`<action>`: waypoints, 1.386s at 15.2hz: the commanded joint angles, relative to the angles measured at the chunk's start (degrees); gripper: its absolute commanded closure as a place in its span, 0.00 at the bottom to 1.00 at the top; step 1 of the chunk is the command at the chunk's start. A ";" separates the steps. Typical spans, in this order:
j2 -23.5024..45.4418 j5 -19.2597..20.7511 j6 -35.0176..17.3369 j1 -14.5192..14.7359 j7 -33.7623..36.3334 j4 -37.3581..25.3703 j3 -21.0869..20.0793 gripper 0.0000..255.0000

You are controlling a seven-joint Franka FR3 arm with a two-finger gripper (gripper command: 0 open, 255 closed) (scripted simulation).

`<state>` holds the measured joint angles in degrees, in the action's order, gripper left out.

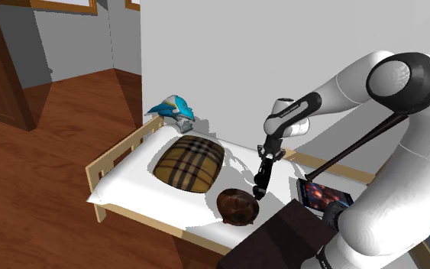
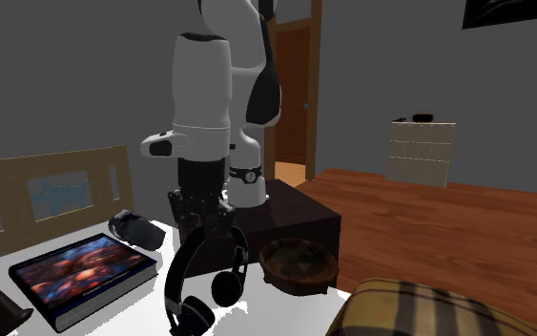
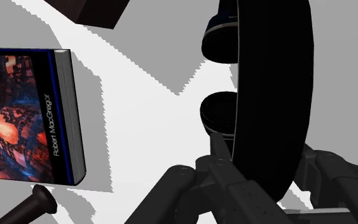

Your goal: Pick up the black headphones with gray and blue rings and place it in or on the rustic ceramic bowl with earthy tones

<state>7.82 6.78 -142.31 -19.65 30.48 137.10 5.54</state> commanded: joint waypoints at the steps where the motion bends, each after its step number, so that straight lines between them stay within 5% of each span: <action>1: -1.39 -0.02 1.62 0.01 -0.14 -0.26 0.01 1.00; 21: -12.15 -0.32 17.22 0.24 -1.18 -5.14 -0.21 1.00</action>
<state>-3.81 6.47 -125.97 -19.42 29.36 132.37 5.35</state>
